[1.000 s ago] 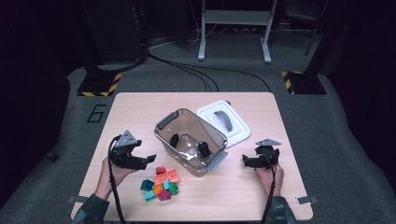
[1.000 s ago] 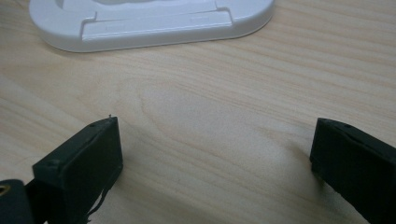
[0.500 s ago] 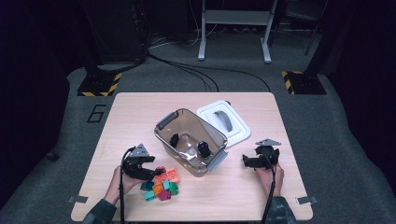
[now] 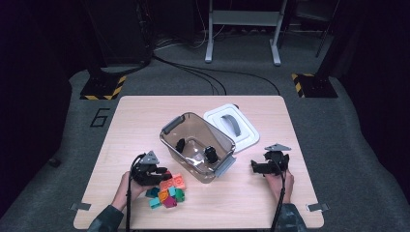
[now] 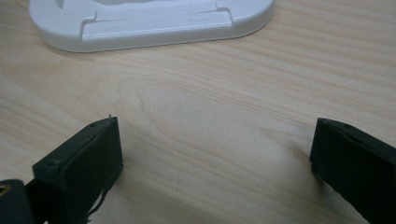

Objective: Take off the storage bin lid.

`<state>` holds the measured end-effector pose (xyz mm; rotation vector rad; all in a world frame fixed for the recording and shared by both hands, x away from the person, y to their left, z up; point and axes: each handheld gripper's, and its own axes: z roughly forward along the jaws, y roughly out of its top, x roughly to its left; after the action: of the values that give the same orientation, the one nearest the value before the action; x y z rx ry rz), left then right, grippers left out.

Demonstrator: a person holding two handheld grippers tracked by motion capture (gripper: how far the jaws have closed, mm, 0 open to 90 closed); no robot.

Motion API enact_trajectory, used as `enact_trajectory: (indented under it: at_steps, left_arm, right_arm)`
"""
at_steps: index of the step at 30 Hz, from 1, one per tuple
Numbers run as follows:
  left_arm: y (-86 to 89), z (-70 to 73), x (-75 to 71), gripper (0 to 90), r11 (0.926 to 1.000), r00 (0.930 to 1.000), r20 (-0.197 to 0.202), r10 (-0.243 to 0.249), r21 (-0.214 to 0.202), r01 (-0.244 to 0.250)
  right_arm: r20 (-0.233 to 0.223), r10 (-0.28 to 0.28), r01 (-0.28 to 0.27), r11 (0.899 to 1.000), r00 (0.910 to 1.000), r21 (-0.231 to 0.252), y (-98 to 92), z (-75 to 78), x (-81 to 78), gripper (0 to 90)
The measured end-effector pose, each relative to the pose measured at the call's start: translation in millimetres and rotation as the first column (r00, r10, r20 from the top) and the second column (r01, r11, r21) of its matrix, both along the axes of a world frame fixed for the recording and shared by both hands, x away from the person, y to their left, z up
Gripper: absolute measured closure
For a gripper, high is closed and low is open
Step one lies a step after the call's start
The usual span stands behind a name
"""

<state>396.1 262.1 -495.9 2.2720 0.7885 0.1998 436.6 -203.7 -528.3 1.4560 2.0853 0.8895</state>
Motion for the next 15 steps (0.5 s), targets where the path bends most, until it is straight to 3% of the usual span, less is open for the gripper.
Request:
enact_trajectory:
  at_steps: [8, 11, 14, 15]
  left_arm:
    - [1.7, 0.9, -0.4, 67.0, 0.9999, 0.9999, 0.001, 0.011, 0.013, -0.011]
    - [5.5, 2.3, -0.4, 68.9, 0.9995, 0.9993, 0.022, 0.032, 0.007, -0.032]
    - [9.4, 3.1, 0.9, 68.9, 0.9994, 0.9996, 0.012, 0.027, 0.023, -0.028]
    - [9.3, 2.2, 0.6, 68.9, 0.9994, 0.9994, 0.01, 0.032, 0.012, -0.032]
  right_arm:
    - [0.0, 0.0, 0.0, 1.0, 1.0, 0.0, 0.0, 0.0, 0.0, 1.6]
    - [0.0, 0.0, 0.0, 1.0, 1.0, 0.0, 0.0, 0.0, 0.0, 1.5]
    - [0.0, 0.0, 0.0, 1.0, 1.0, 0.0, 0.0, 0.0, 0.0, 1.6]
    - [0.0, 0.0, 0.0, 1.0, 1.0, 0.0, 0.0, 0.0, 0.0, 1.5]
